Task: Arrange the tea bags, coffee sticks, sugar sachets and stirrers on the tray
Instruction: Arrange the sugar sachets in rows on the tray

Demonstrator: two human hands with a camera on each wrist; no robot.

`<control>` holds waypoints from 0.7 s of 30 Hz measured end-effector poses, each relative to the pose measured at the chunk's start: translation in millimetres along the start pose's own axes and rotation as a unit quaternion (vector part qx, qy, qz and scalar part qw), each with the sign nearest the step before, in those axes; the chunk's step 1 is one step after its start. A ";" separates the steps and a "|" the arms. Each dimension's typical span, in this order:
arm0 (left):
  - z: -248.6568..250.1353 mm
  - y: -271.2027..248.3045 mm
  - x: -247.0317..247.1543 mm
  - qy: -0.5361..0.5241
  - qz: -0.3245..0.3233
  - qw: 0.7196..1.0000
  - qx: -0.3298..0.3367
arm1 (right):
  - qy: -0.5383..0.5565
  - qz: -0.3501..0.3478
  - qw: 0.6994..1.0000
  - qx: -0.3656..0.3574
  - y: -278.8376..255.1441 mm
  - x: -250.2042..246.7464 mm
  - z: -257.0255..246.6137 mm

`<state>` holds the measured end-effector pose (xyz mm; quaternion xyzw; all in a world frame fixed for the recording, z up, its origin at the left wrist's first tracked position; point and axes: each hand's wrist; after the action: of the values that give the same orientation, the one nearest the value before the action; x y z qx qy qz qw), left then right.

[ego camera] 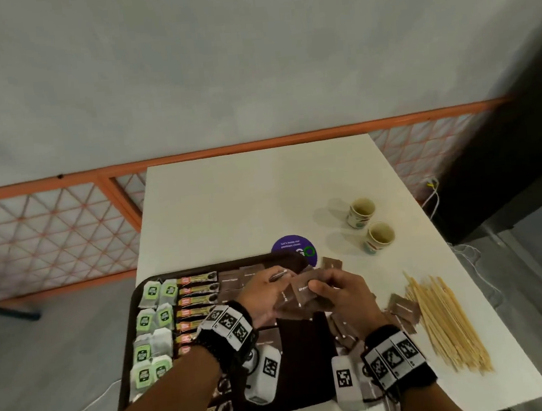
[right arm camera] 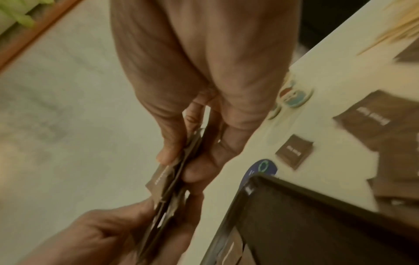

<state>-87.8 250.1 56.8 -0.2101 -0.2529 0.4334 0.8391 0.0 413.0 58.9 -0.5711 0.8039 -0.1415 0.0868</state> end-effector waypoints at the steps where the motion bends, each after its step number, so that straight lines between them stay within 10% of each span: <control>1: 0.8 -9.0 -5.0 -0.030 0.014 0.999 -0.017 | -0.011 -0.008 1.000 -0.003 1.4 10.8 0.4; 11: -69.3 -89.9 -74.5 -0.225 0.003 0.954 -0.200 | -0.310 -0.230 0.916 -0.109 -48.0 114.2 20.8; 17: -78.9 -101.6 -91.8 -0.280 0.019 0.942 -0.183 | -0.361 -0.177 0.910 -0.104 -38.2 139.3 31.1; 21: -71.0 -100.2 -106.6 -0.266 0.048 0.954 -0.127 | -0.274 -0.086 0.956 -0.056 -21.7 136.1 22.4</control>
<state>-35.4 98.0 32.6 -0.2036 -0.5096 0.4774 0.6862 -19.1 275.2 47.8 -0.6592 0.7036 0.0588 0.2588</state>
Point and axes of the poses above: each hand's wrist, its own y-axis towards the middle knuckle, its own x-axis out of the palm, z = x × y, and after that the axes turned 1 degree about z, right-handed
